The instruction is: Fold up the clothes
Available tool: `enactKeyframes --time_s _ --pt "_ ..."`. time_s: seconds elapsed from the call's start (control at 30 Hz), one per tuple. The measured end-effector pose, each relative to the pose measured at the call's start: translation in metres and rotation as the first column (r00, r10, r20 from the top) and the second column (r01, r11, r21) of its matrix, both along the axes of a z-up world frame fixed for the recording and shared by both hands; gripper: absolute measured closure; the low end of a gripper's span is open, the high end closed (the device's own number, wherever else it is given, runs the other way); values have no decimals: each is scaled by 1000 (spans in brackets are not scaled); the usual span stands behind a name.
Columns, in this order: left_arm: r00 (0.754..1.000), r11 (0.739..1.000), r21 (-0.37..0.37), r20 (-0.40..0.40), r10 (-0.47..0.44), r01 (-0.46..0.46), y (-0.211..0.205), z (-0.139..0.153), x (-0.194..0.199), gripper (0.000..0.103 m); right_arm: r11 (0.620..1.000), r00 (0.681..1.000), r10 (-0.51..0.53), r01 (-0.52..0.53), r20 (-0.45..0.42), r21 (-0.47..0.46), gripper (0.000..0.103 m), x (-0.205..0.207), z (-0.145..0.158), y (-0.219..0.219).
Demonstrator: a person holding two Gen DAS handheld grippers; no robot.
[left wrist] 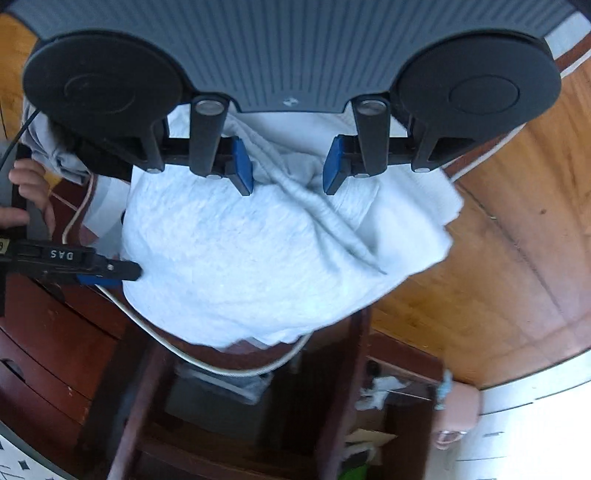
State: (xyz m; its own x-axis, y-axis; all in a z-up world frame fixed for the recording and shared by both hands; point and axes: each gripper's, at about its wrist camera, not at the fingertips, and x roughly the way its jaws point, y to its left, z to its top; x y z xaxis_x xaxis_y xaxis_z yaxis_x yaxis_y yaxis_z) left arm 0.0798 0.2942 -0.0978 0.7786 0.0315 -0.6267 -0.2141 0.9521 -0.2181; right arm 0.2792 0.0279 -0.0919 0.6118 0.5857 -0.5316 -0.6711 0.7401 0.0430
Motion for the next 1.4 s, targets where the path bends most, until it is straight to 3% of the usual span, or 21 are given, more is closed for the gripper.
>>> enactKeyframes --time_s 0.03,0.13,0.2,0.3,0.4,0.53,0.6,0.77,0.9,1.0,1.1,1.2,1.4 --pt "999 998 50 -17 30 -29 -4 4 -2 49 999 999 -25 26 -28 28 28 4 0 -6" --pt "986 973 199 -95 137 -116 -20 11 -9 40 981 978 -189 192 -84 33 29 -4 5 -18" --pt "993 989 145 -106 43 -27 -34 13 -18 35 933 927 -360 356 -102 -54 29 -18 12 -26" --pt "994 998 44 -98 -47 51 -59 26 -37 20 894 875 -448 437 -185 -98 27 -44 26 -47" --pt "993 999 -1 -109 -53 53 -81 47 -50 10 910 857 -404 411 -320 -47 23 -81 38 -72" --pt "992 996 -67 -109 -65 58 -101 73 -62 0 926 888 -368 376 -277 -24 23 -134 55 -87" --pt "987 998 -30 -147 -57 53 -114 85 -68 0 932 901 -353 361 -252 -14 23 -155 63 -93" --pt "978 990 139 -207 -9 39 -158 105 -79 0 948 900 -312 318 -305 -33 17 -184 74 -104" --pt "964 989 95 -253 -84 111 -173 109 -82 0 965 907 -252 264 -337 -11 17 -212 82 -119" --pt "959 987 147 -283 -21 65 -186 109 -85 0 974 909 -219 226 -355 -22 17 -227 89 -130" --pt "963 988 149 -269 10 32 -199 111 -92 0 968 906 -248 247 -343 -47 17 -236 94 -142" --pt "959 993 115 -284 11 23 -210 107 -96 0 968 908 -251 232 -336 -97 17 -243 95 -148" --pt "941 988 146 -338 4 48 -233 96 -91 0 965 914 -252 212 -318 -156 17 -248 95 -160"
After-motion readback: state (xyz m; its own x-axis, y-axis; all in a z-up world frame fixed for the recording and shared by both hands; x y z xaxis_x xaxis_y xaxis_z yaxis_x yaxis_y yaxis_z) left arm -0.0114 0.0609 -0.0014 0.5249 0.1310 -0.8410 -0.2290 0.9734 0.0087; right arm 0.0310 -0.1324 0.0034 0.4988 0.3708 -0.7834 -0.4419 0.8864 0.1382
